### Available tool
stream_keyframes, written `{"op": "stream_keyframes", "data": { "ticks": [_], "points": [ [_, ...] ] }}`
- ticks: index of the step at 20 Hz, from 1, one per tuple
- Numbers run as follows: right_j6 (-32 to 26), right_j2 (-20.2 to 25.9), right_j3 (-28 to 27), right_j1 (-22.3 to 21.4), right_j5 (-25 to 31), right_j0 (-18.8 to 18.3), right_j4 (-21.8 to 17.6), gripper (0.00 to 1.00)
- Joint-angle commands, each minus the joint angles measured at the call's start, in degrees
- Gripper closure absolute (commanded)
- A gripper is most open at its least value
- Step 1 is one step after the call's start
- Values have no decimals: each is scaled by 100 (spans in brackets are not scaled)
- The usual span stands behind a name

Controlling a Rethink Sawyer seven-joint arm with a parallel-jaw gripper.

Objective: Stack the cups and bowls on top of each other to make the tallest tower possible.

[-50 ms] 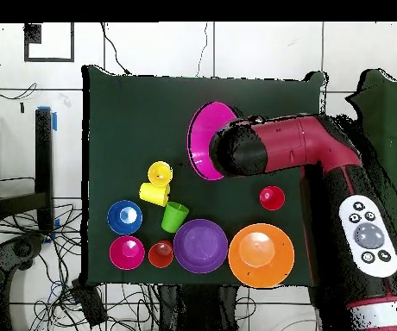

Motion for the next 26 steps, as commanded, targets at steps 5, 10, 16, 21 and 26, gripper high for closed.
{"op": "stream_keyframes", "data": {
  "ticks": [5,10,16,21,26],
  "points": [
    [-1807,194,-400,-550,903,263,-536,100],
    [-1548,79,-411,-693,749,276,-737,100],
    [-554,-370,-136,-919,147,524,-1391,100],
    [466,-800,77,-922,-424,851,-2001,100],
    [1004,-1192,162,-965,-555,1221,-2209,100]
  ]
}}
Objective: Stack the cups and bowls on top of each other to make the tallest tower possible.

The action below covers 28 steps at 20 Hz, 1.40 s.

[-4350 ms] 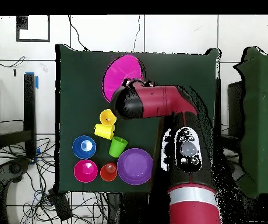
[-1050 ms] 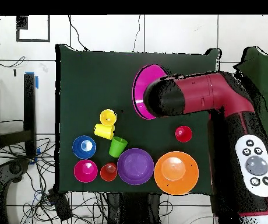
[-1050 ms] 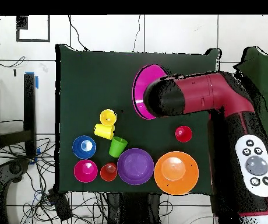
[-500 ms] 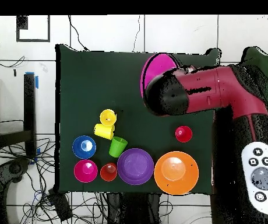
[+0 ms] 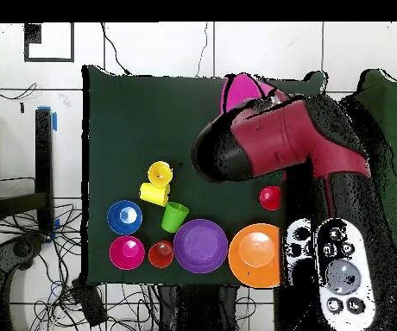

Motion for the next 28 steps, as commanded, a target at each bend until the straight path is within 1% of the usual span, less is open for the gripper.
{"op": "stream_keyframes", "data": {
  "ticks": [1,5,12,16,19,23,28],
  "points": [
    [1051,-656,504,-9,-472,484,-689,100],
    [1354,-978,413,169,-623,769,-765,100],
    [1823,-1513,348,252,-723,1181,-781,100],
    [2169,-1793,361,333,-802,1354,-752,100],
    [2283,-1927,303,442,-798,1419,-727,100],
    [2565,-2117,257,517,-946,1548,-779,100],
    [3101,-2419,192,664,-1026,1732,-756,100]
  ]
}}
